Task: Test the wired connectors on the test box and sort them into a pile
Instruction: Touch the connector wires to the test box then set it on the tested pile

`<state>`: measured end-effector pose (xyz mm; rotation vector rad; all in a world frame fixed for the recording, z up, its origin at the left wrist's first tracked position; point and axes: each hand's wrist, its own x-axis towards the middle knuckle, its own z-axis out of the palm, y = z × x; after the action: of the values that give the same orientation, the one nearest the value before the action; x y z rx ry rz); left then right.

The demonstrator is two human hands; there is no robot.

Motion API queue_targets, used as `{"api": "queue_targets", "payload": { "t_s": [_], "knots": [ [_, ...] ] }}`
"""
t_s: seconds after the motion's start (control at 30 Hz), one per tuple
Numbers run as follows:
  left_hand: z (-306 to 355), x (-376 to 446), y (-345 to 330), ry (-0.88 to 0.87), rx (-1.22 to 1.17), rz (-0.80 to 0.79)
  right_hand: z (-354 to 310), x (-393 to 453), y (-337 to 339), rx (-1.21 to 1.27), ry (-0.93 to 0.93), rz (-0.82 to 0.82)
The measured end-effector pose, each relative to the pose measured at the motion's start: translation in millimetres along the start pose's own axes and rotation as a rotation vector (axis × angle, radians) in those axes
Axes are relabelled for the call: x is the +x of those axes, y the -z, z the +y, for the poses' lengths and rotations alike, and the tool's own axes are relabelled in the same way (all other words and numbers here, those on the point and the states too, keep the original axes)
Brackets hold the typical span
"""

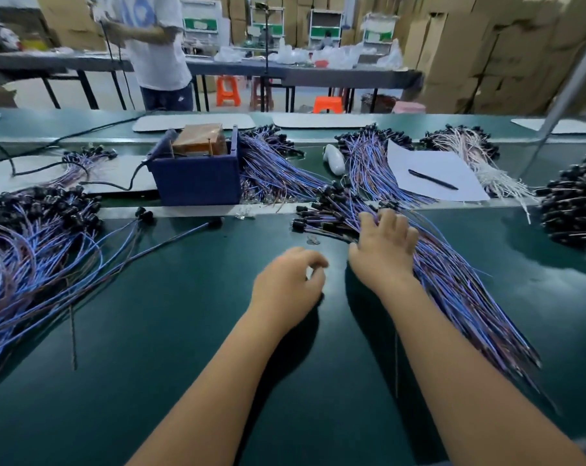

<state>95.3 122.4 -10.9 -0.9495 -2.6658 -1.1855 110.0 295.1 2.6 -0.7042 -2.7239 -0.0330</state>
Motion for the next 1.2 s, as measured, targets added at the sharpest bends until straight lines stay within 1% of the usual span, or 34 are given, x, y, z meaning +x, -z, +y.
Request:
{"api": "queue_targets", "payload": {
  "t_s": [0.07, 0.17, 0.27, 0.33, 0.37, 0.47, 0.6, 0.63, 0.67, 0.73, 0.8, 0.87, 0.9, 0.97, 1.0, 1.03, 1.07, 1.13, 1.2],
  "knots": [
    [-16, 3, 16, 0.135, -0.013, 0.118, -30, -4, -6, 0.033, 0.082, 0.018],
    [-47, 3, 45, 0.335, -0.031, 0.286, -78, -10, -12, 0.131, 0.205, -0.005],
    [-78, 0, 71, 0.505, -0.033, 0.484, -126, -12, -18, 0.239, 0.349, -0.063],
    [-87, -1, 78, 0.594, -0.072, 0.627, -155, -10, -22, 0.280, 0.473, -0.122],
    [-87, -1, 79, 0.615, -0.077, 0.656, -168, -8, -24, 0.300, 0.530, -0.144],
    [-86, 1, 75, 0.607, -0.071, 0.638, -199, 2, -31, 0.377, 0.636, -0.195],
    [-91, 1, 78, 0.653, -0.177, 0.667, -220, 15, -38, 0.388, 0.671, -0.397],
    [-92, 1, 79, 0.656, -0.183, 0.673, -222, 17, -39, 0.373, 0.669, -0.395],
    [-92, 1, 79, 0.655, -0.188, 0.677, -222, 17, -39, 0.360, 0.668, -0.348],
    [-92, 2, 78, 0.651, -0.201, 0.687, -220, 14, -36, 0.341, 0.661, -0.196],
    [-94, 2, 78, 0.653, -0.206, 0.687, -216, 10, -31, 0.298, 0.635, -0.131],
    [-96, 1, 78, 0.650, -0.198, 0.661, -207, 9, -27, 0.296, 0.554, -0.145],
    [-96, 1, 77, 0.649, -0.187, 0.641, -199, 10, -26, 0.360, 0.470, -0.171],
    [-95, 1, 77, 0.644, -0.168, 0.607, -181, 11, -19, 0.579, 0.256, -0.206],
    [-94, 2, 77, 0.633, -0.194, 0.605, -173, 9, -16, 0.689, 0.181, -0.196],
    [-95, 4, 78, 0.615, -0.252, 0.612, -167, 7, -13, 0.763, 0.157, -0.194],
    [-95, 6, 78, 0.600, -0.325, 0.622, -163, 4, -9, 0.805, 0.173, -0.243],
    [-98, 11, 79, 0.596, -0.465, 0.639, -160, -5, -2, 0.824, 0.282, -0.454],
    [-101, 13, 81, 0.612, -0.622, 0.658, -162, -13, 3, 0.786, 0.401, -0.658]
  ]
}}
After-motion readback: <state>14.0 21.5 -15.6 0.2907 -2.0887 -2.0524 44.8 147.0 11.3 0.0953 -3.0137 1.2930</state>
